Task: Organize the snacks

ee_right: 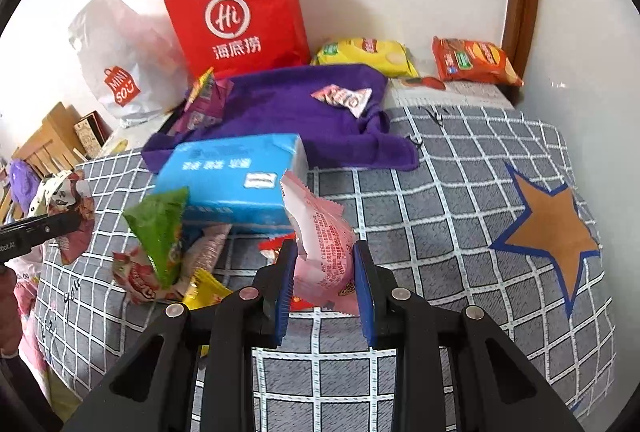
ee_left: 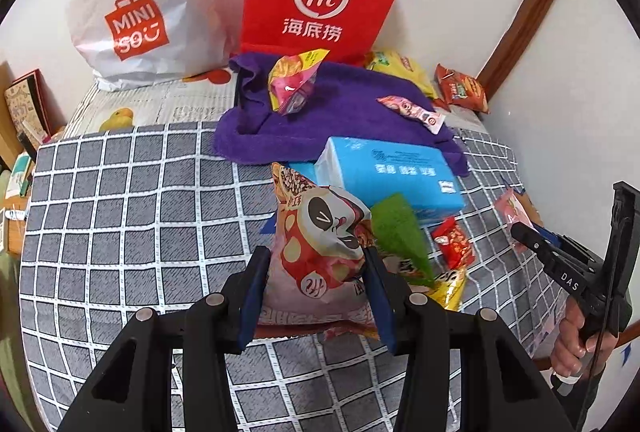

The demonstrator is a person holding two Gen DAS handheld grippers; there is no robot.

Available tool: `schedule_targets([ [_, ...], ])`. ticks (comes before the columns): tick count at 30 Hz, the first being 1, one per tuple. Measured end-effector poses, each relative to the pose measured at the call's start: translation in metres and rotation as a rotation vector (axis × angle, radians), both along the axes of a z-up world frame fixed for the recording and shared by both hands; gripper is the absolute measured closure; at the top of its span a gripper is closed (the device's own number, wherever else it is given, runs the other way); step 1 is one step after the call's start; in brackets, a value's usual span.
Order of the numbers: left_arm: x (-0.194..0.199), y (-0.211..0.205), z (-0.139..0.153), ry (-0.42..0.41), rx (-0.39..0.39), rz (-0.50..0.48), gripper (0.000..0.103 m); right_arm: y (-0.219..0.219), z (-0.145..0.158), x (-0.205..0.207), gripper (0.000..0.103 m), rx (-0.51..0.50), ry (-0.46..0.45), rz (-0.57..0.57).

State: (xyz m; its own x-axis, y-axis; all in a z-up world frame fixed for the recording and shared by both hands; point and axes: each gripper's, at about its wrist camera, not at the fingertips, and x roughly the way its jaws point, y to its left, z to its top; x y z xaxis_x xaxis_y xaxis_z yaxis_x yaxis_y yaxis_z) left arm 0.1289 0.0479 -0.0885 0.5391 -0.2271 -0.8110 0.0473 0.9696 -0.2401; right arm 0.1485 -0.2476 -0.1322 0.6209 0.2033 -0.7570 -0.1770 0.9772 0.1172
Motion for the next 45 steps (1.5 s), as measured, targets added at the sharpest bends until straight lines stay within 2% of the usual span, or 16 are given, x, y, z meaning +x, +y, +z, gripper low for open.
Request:
schedule_targets([
  [4,0.003,-0.007,0.006,0.013,-0.001,-0.014,0.059,0.003,0.009,-0.001,0.075,-0.013,-0.021,0.008],
  [8,0.006,-0.017,0.015,0.02,0.02,-0.054,0.059,0.004,0.017,0.005,0.075,0.016,-0.01,0.042],
  [12,0.009,-0.023,0.023,0.003,0.01,-0.088,0.059,0.01,0.03,0.002,0.075,-0.037,-0.047,0.051],
  [22,0.031,-0.017,0.041,-0.023,-0.009,-0.063,0.059,0.029,0.048,0.011,0.075,-0.071,-0.084,0.08],
  [33,0.073,-0.009,0.061,-0.06,-0.012,-0.026,0.059,0.047,0.074,0.06,0.075,-0.057,-0.125,0.096],
  [45,0.13,-0.006,0.046,-0.031,-0.029,-0.013,0.059,0.057,0.068,0.119,0.075,-0.051,-0.11,0.093],
])
